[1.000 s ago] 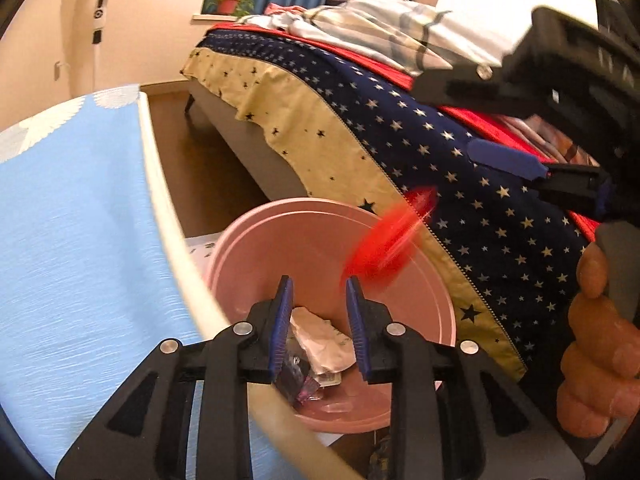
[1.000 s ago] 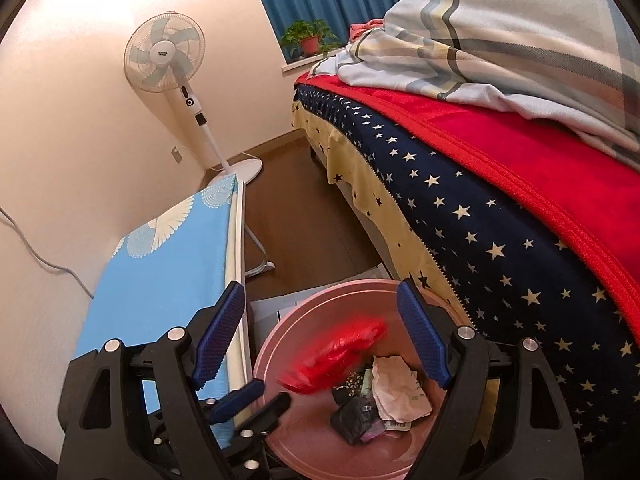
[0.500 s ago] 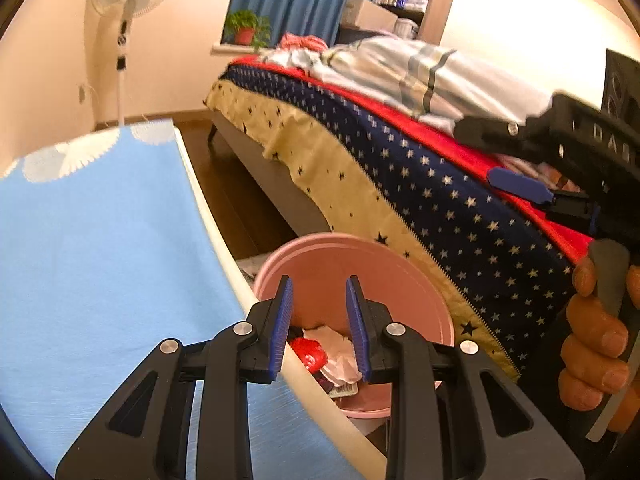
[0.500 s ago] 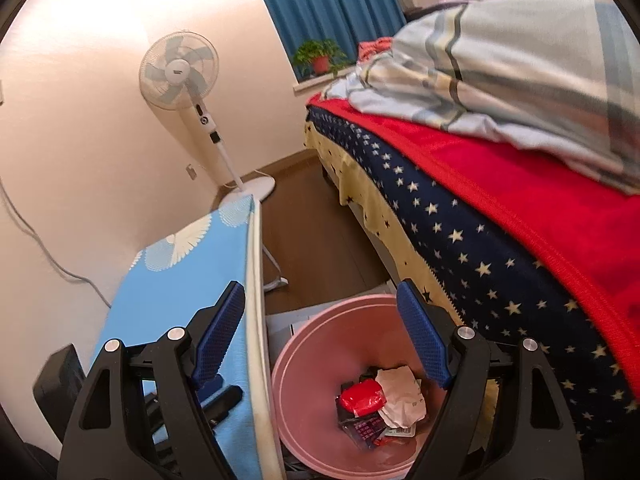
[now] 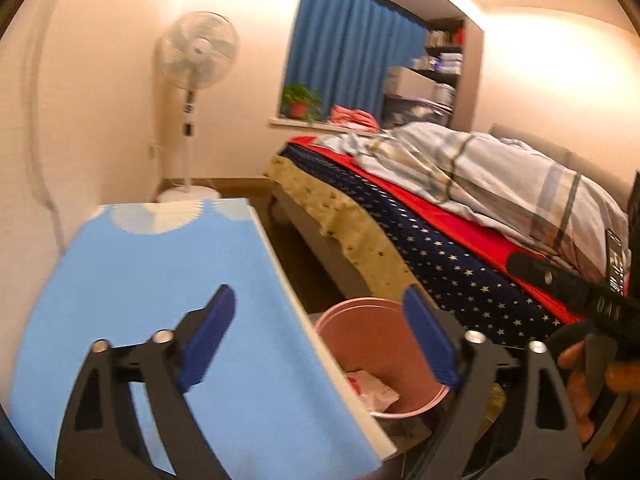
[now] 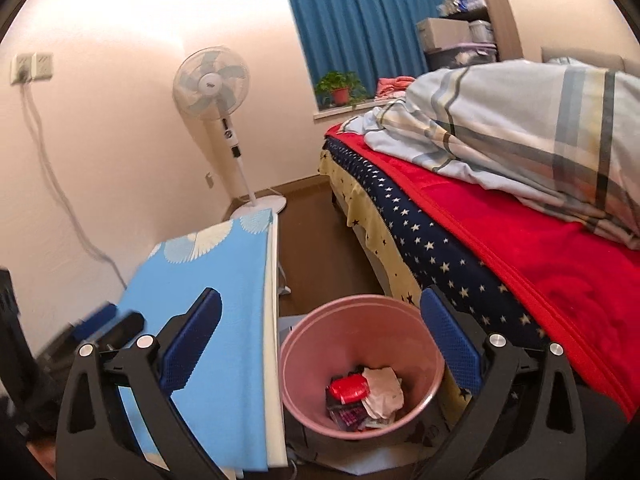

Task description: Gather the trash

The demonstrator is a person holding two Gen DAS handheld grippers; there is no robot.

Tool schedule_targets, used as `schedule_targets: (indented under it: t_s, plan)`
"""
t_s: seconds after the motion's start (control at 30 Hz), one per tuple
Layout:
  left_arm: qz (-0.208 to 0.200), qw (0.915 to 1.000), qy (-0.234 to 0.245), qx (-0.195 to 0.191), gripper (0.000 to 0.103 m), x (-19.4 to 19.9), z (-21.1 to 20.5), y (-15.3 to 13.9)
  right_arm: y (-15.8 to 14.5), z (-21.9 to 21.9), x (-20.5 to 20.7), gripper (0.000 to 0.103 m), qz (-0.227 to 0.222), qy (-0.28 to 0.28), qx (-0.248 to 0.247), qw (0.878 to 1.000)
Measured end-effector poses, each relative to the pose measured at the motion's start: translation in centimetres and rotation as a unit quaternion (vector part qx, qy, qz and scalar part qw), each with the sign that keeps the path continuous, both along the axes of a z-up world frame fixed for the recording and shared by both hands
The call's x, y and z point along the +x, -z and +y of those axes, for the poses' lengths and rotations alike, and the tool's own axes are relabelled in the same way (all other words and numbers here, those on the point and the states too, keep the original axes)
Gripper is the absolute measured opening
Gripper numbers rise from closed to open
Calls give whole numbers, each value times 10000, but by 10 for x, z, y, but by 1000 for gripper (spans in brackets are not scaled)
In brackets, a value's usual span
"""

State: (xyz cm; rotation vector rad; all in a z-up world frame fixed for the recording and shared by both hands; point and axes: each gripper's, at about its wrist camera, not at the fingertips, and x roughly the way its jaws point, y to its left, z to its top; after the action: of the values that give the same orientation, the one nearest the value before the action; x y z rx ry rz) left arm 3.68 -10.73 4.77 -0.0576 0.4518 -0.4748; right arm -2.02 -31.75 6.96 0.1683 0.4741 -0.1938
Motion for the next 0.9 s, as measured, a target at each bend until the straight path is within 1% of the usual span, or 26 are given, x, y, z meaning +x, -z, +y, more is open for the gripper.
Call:
schedule_targets:
  t_s: [0.07, 0.13, 0.17, 0.3, 0.47, 0.63, 0.7, 0.9]
  plan:
    - [-73, 9996, -262, 58, 94, -17, 10, 0, 5, 10, -11, 98, 52, -31, -127, 9999]
    - [-97, 9987, -480, 113, 95, -29, 19, 1, 10, 20, -19, 98, 120, -43, -247, 9996]
    - [-66, 9979, -619, 163, 95, -37, 23, 3, 13, 25, -21, 98, 162, -24, -319, 9994]
    - [86, 9951, -935, 296, 95, -55, 34, 10, 27, 46, -37, 98, 264, -107, -596, 9978]
    - [314, 9914, -1191, 450, 95, -77, 49, 24, 43, 63, -45, 98, 430, -202, -616, 9970]
    - [561, 9860, -1498, 471, 95, -77, 62, 39, 51, 71, -43, 98, 505, -250, -675, 9961]
    - [591, 9844, -1590, 475, 95, -76, 65, 44, 53, 72, -42, 98, 538, -232, -700, 9958]
    - [706, 9829, -1630, 483, 95, -73, 67, 53, 58, 75, -38, 98, 611, -228, -757, 9950]
